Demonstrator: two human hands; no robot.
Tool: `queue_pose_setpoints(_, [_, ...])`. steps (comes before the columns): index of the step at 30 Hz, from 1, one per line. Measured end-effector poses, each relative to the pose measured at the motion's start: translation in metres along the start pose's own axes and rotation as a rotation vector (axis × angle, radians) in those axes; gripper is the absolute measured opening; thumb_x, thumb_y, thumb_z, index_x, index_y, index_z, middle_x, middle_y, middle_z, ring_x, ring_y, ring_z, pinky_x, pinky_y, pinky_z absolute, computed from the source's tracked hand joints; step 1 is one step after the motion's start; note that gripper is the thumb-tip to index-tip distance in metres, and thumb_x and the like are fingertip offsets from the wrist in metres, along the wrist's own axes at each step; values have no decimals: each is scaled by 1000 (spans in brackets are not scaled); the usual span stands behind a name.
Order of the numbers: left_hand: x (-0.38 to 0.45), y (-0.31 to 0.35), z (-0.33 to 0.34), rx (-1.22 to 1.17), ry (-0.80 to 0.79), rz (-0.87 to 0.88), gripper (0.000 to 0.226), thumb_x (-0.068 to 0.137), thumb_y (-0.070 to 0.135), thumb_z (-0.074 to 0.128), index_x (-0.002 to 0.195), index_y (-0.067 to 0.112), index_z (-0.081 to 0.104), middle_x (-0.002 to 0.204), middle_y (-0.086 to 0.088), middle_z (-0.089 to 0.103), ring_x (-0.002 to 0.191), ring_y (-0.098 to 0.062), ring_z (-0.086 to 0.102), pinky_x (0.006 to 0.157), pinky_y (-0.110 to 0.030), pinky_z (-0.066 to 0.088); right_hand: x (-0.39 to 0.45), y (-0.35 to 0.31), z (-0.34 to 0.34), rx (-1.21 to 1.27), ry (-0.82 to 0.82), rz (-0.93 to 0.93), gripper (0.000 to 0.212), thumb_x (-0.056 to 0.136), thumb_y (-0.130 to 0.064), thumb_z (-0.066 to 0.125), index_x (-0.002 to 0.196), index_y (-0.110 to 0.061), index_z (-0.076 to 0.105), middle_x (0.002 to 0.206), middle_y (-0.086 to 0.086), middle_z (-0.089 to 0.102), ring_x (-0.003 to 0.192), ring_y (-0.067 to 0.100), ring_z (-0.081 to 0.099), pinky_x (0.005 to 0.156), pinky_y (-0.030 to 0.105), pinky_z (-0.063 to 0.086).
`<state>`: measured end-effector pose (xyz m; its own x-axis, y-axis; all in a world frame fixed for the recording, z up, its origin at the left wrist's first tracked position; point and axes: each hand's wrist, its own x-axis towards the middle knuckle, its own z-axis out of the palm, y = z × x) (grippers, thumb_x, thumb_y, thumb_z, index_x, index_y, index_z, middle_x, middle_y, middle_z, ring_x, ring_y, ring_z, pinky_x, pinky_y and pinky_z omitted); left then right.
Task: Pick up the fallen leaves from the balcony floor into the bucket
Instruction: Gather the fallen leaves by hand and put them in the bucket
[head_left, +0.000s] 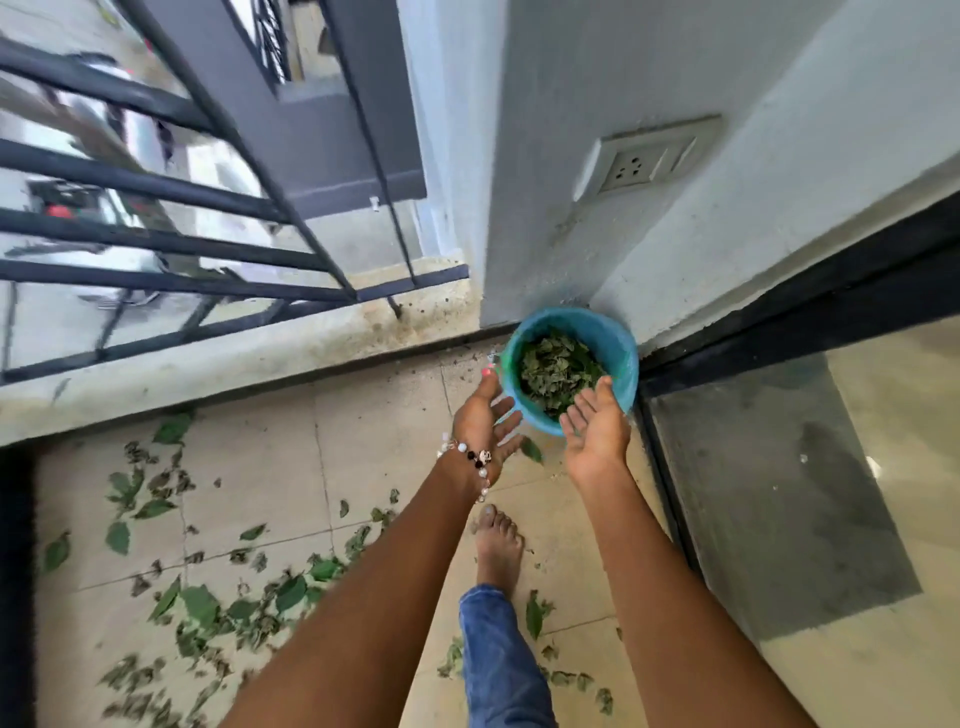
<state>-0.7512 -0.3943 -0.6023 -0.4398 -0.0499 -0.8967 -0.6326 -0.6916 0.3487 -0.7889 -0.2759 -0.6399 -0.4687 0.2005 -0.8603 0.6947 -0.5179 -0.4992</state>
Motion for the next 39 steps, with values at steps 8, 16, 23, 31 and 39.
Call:
queue_pose_setpoints(8, [-180,-27,-130,23,10,134,29,97,38,52,115,16,59,117,-8,68,107,-27,65,92,-38,48,-182,58,-31,-82,-202,-76,37,97,-43,52,107,-8,61,107,10,62,69,10,57,50,21,46])
queue_pose_setpoints(16, [-327,-90,-209,-132,31,202,25,98,35,52,108,14,59,105,-8,71,95,-27,68,84,-38,52,-344,98,-97,-98,-301,-54,43,98,-43,50,123,-9,57,111,8,63,99,21,58,86,33,49])
queue_pose_setpoints(23, [-400,-169,-249,-26,153,230,17,96,29,54,96,15,64,102,-7,72,86,-24,67,69,-31,49,-412,126,-182,-157,-271,-39,30,97,-36,53,107,-10,63,94,8,67,82,21,62,72,30,49])
queue_pose_setpoints(31, [-412,-282,-254,199,195,215,15,99,24,50,105,15,60,79,1,70,58,-13,63,53,-21,42,-412,165,-315,-283,-192,-64,19,95,-26,61,92,-9,67,78,10,69,65,20,62,59,29,48])
queue_pose_setpoints(39, [-352,-415,-267,436,182,199,13,98,21,54,96,13,63,72,-3,69,50,-14,61,41,-17,39,-340,244,-461,-598,-136,-137,6,91,-7,64,92,-9,69,78,12,67,64,20,59,54,27,48])
